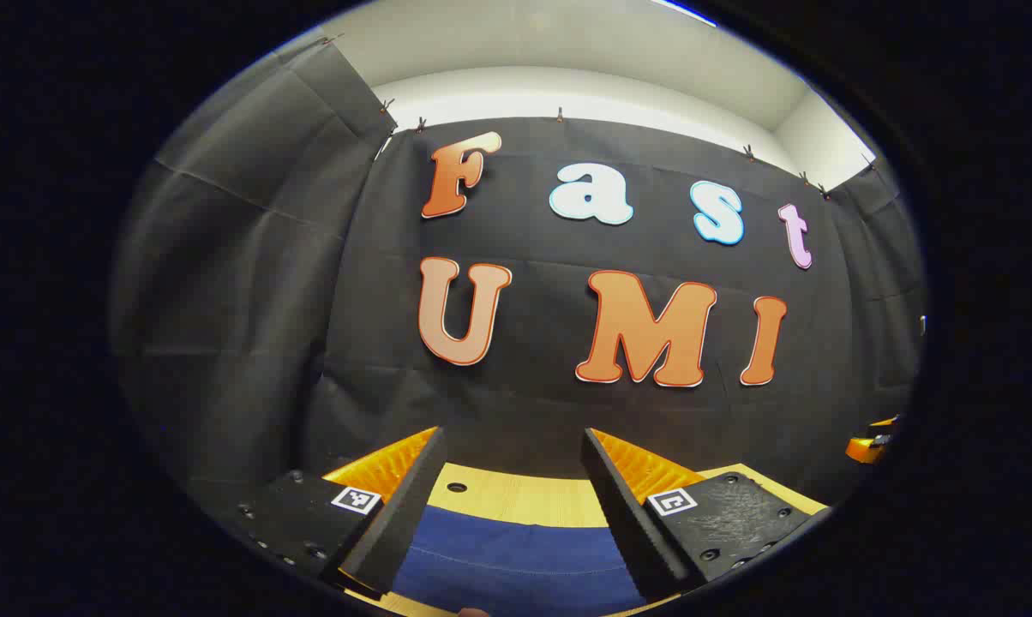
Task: Grasp the waist and the cuffs of the jeans and fold them to make the two legs overlap; first hold the waist and fold one-third of the jeans toward the cuffs, then hold the cuffs and fold the remaining one-third in the same direction to finish folding.
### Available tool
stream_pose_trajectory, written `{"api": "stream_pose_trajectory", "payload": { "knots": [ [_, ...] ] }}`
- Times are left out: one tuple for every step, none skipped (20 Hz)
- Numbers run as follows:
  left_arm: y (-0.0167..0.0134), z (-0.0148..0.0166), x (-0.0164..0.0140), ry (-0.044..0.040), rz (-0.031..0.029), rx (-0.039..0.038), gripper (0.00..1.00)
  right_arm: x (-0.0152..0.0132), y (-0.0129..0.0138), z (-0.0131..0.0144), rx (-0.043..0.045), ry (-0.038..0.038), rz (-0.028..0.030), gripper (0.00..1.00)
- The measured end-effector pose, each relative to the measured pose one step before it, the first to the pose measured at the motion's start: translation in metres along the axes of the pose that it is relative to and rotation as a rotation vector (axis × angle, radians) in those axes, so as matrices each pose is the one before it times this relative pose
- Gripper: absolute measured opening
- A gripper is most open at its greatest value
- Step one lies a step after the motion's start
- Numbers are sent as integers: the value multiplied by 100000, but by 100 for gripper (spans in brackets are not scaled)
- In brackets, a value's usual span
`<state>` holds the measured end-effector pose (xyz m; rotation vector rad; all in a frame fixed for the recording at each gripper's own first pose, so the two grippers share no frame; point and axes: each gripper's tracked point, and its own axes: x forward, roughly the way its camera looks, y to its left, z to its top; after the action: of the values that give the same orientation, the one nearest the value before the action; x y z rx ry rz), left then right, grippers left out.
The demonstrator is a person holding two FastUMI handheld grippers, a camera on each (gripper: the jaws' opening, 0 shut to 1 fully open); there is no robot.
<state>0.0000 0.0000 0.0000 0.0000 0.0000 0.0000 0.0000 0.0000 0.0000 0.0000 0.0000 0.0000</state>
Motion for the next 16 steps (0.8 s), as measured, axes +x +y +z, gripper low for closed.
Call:
{"api": "stream_pose_trajectory", "payload": {
  "knots": [
    [7, -100, -50, 319, -476, 49, 95, 159, 288, 252, 1003, -861, 553, 97],
    [56, 56, -3, -149, -121, 65, 95, 183, 422, 357, 737, -993, 731, 97],
    [197, 22, -9, 55, 751, 341, 95, 232, 264, -112, 213, -243, -35, 97],
    [99, -174, -46, 281, 1371, 778, 95, 52, 286, -152, 11, 550, 534, 96],
    [219, 146, -159, -564, 1444, 1042, 97, 41, 558, -199, 242, 471, 1377, 96],
    [225, 144, -94, -836, 977, 769, 97, -199, 462, 175, 329, -298, 1210, 97],
    [185, 310, -134, -627, 576, 269, 95, -256, 234, 143, -236, -344, 794, 97],
    [278, -24, -274, -19, 647, -82, 95, -209, 43, 51, -1108, -211, -90, 96],
    [471, -90, -176, 220, 501, -254, 95, -103, -195, -92, -1250, -19, -382, 97],
    [608, -413, -476, 151, 292, -385, 95, -31, 25, -69, -815, 258, -101, 97],
    [259, 21, 5, 177, -33, -123, 95, -25, 63, -79, 110, 289, 42, 100],
    [-29, -219, -27, 324, 231, 350, 97, -8, 76, 8, 787, 160, 404, 97],
    [243, 87, 140, -74, 751, 733, 97, -117, -48, -25, 913, 219, 147, 97],
    [215, -6, 276, -99, 563, 1008, 95, 3, -125, -13, 760, -76, -202, 97],
    [67, -204, -139, 155, 535, 1244, 95, 36, -1, -23, 358, 35, -223, 97],
    [94, 14, -9, -8, -79, 831, 95, 73, -2, -19, 143, 335, -135, 97]
  ]
}}
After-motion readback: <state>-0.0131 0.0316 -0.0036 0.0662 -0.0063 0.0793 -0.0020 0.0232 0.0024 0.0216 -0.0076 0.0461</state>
